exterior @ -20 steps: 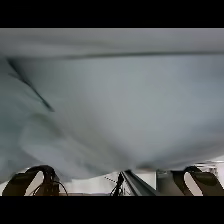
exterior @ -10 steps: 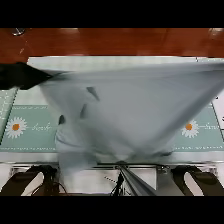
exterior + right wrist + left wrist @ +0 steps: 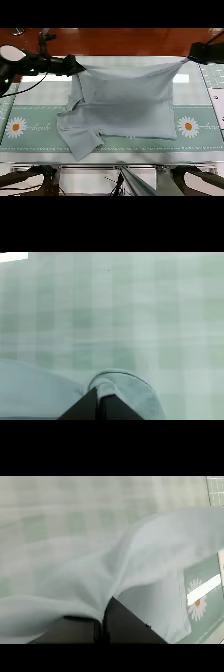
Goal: Fold the shirts.
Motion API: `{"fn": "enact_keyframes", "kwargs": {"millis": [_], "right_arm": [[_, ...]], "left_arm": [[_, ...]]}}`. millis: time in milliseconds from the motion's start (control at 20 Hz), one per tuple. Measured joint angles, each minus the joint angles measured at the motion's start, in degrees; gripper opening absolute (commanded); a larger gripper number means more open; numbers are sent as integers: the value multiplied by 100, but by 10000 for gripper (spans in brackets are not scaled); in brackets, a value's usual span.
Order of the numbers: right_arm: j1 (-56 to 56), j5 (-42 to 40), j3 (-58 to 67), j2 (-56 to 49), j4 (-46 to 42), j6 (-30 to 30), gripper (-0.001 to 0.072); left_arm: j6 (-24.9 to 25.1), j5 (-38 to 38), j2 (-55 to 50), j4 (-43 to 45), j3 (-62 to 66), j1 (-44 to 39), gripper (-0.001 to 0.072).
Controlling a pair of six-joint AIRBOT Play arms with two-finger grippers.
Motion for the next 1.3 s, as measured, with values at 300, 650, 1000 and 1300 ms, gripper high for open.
{"fn": "enact_keyframes", "kwargs": {"millis": [300, 650, 1000, 1300], "right_arm": [[-66, 15, 278, -1233, 474, 299, 626], [-809, 1539, -264, -761, -170, -46, 616], [-1008, 778, -3626, 1631, 723, -367, 617], [-992, 566, -4916, 2990, 1294, -457, 617]], "left_arm": [[15, -170, -691, -251, 247, 46, 707], [35, -2439, -459, 1034, -70, 1305, 707], [505, -2524, 741, 1663, -2837, 3338, 703], [815, -2105, 1110, 1309, -4181, 4183, 703]]}}
